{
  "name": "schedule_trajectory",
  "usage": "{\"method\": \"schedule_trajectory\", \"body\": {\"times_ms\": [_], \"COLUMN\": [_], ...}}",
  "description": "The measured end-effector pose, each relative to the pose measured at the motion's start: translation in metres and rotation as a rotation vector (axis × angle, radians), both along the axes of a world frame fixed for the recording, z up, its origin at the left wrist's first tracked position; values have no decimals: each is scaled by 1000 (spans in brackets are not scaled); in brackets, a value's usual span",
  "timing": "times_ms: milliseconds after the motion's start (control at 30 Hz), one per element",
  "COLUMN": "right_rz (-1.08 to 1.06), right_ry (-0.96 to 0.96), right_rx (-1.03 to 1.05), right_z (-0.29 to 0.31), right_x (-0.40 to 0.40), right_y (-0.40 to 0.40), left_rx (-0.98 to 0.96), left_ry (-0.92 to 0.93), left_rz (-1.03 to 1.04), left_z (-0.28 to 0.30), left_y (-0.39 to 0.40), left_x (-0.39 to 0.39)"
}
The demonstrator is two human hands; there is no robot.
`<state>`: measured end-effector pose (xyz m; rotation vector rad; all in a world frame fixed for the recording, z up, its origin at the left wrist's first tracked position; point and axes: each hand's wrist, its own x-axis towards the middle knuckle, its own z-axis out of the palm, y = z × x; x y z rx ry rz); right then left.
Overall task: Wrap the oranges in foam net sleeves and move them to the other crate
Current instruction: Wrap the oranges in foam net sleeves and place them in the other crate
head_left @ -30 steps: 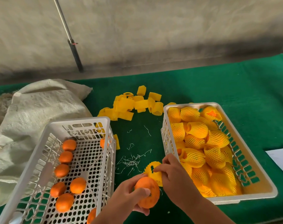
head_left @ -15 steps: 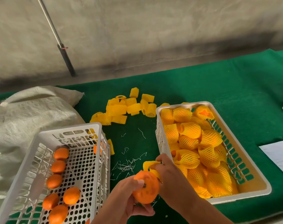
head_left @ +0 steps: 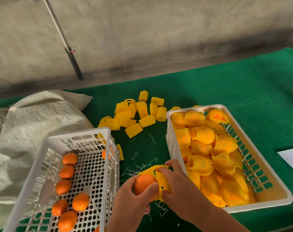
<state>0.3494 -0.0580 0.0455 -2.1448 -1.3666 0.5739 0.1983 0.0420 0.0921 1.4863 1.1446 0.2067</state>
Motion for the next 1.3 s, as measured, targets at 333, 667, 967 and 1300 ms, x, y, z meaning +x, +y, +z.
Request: {"method": "schedule_trajectory", "body": {"times_ms": [333, 667, 967, 1300], "right_rz": [61, 57, 184, -175], "right_ry": [31, -14, 74, 541], "right_rx": [-7, 88, 137, 104], "right_z": [9, 32, 42, 39], "right_x": [-12, -38, -39, -41], "right_y": [-7, -3, -14, -5], "left_rx": [-217, 684, 750, 838], "left_ry": [-16, 137, 41, -27], "left_rz": [-81, -37, -60, -51], "left_z": [-7, -19, -23, -29], "left_y": [12, -6, -1, -4], "left_x": [-14, -15, -17, -25]}}
